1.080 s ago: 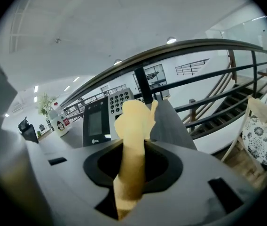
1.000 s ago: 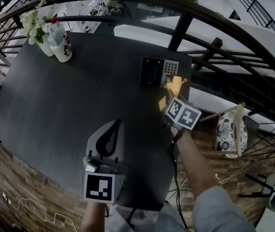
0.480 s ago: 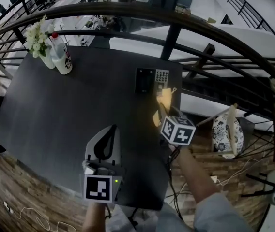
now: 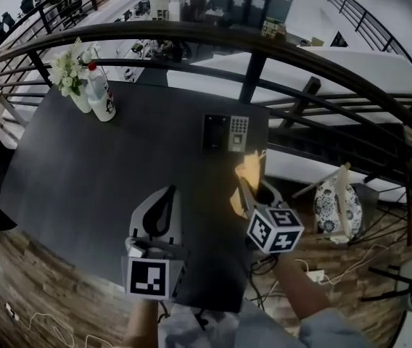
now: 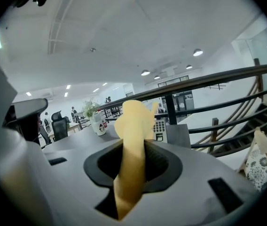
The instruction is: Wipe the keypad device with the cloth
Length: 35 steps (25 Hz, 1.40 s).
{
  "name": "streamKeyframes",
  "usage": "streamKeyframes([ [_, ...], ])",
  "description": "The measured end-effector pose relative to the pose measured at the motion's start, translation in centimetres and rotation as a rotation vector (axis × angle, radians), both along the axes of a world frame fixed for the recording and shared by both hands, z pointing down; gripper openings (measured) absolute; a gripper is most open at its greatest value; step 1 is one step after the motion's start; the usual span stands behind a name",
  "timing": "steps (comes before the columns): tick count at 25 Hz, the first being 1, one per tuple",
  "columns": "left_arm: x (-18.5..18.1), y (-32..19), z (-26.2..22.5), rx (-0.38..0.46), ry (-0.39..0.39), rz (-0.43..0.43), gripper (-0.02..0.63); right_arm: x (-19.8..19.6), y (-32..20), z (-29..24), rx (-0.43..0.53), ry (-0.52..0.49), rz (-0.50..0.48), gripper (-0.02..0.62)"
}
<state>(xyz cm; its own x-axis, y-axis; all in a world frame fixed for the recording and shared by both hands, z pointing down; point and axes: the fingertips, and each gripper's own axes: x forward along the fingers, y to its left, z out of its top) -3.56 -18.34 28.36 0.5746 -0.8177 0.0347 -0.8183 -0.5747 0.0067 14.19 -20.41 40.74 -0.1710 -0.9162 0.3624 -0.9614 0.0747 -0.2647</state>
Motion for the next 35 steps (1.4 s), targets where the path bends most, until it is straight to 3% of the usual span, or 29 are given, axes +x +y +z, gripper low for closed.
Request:
streamKeyframes([
  [7, 0.1, 0.9, -2.2, 0.027, -0.012, 0.011, 0.006, -1.4, 3.2, -4.7, 0.094, 0.119, -0.068, 0.104],
  [19, 0.4, 2.5, -4.0, 0.034, 0.023, 0.031, 0.008, -2.4, 5.9, -8.7, 0.166, 0.174, -0.055, 0.104],
  [27, 0.6, 3.3, -4.5, 0.042, 0.018, 0.047, 0.006, -3.0, 6.6, -10.2, 0.200, 0.192, -0.056, 0.103],
  [35, 0.5, 3.9, -5.0, 0.051, 0.012, 0.051, 0.008, -2.5, 6.6, -10.3, 0.189, 0.145, -0.037, 0.102],
])
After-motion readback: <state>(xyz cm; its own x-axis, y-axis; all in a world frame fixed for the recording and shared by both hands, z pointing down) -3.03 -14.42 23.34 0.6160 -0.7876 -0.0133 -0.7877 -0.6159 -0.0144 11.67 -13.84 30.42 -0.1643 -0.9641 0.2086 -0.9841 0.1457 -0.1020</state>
